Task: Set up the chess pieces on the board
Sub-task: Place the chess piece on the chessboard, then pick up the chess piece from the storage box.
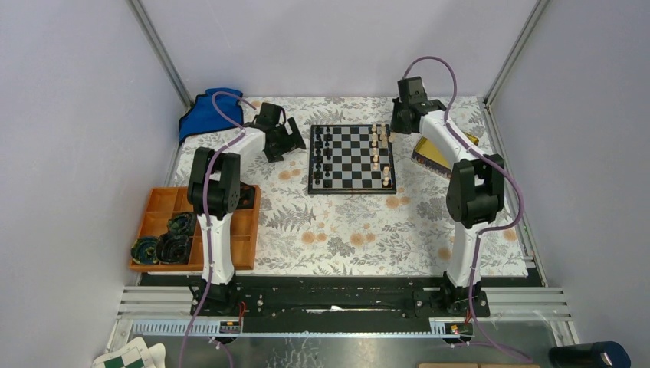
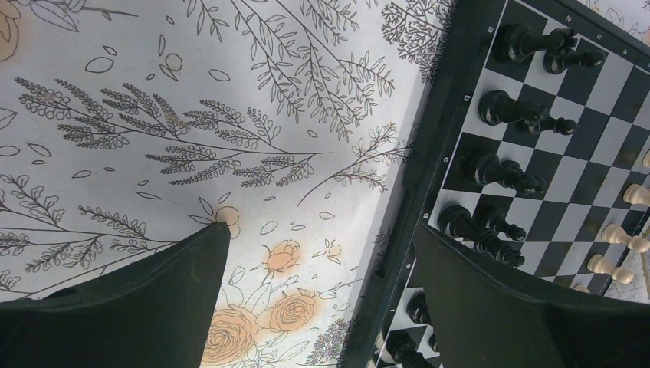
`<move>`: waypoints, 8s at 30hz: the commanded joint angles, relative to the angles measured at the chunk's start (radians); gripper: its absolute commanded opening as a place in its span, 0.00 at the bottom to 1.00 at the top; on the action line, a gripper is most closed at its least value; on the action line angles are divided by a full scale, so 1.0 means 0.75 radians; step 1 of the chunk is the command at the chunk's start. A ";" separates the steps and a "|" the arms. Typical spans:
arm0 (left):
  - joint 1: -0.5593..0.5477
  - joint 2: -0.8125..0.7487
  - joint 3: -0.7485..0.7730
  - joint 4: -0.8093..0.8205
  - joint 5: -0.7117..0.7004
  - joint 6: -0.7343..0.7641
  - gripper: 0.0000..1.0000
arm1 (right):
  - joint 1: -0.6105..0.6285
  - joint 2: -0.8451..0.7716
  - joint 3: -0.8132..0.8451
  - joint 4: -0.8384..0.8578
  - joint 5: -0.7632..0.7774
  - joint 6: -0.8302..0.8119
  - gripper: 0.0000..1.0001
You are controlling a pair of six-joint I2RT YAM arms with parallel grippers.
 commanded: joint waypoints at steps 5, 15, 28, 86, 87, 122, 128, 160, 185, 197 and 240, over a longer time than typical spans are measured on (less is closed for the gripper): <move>-0.003 0.051 -0.042 -0.037 0.011 -0.013 0.99 | 0.026 0.021 0.039 -0.004 -0.004 -0.017 0.00; -0.001 0.057 -0.038 -0.036 0.011 -0.013 0.99 | 0.041 0.051 0.032 0.001 -0.026 -0.017 0.00; 0.010 0.069 -0.034 -0.036 0.019 -0.015 0.99 | 0.053 0.089 0.042 -0.001 -0.030 -0.021 0.00; 0.022 0.092 -0.038 -0.037 0.027 -0.017 0.99 | 0.081 0.196 0.113 -0.036 -0.065 -0.038 0.30; 0.022 0.092 -0.038 -0.037 0.027 -0.017 0.99 | 0.082 0.192 0.108 -0.036 -0.063 -0.039 0.31; 0.031 0.038 -0.021 -0.070 -0.245 -0.100 0.99 | 0.068 -0.104 -0.123 0.083 0.074 -0.047 0.41; 0.038 0.049 -0.023 -0.057 -0.333 -0.156 0.99 | -0.031 -0.159 -0.196 0.124 0.115 0.021 0.43; 0.071 -0.012 -0.114 0.084 -0.235 -0.177 0.99 | -0.501 0.172 0.037 0.110 0.159 0.066 0.44; 0.081 -0.008 -0.108 0.088 -0.218 -0.173 0.99 | -0.515 0.374 0.237 0.036 0.124 0.050 0.43; 0.083 -0.001 -0.118 0.088 -0.219 -0.175 0.99 | -0.515 0.375 0.203 0.030 0.116 0.049 0.37; 0.094 0.031 -0.094 0.092 -0.198 -0.177 0.99 | -0.527 0.436 0.309 -0.015 0.121 0.026 0.32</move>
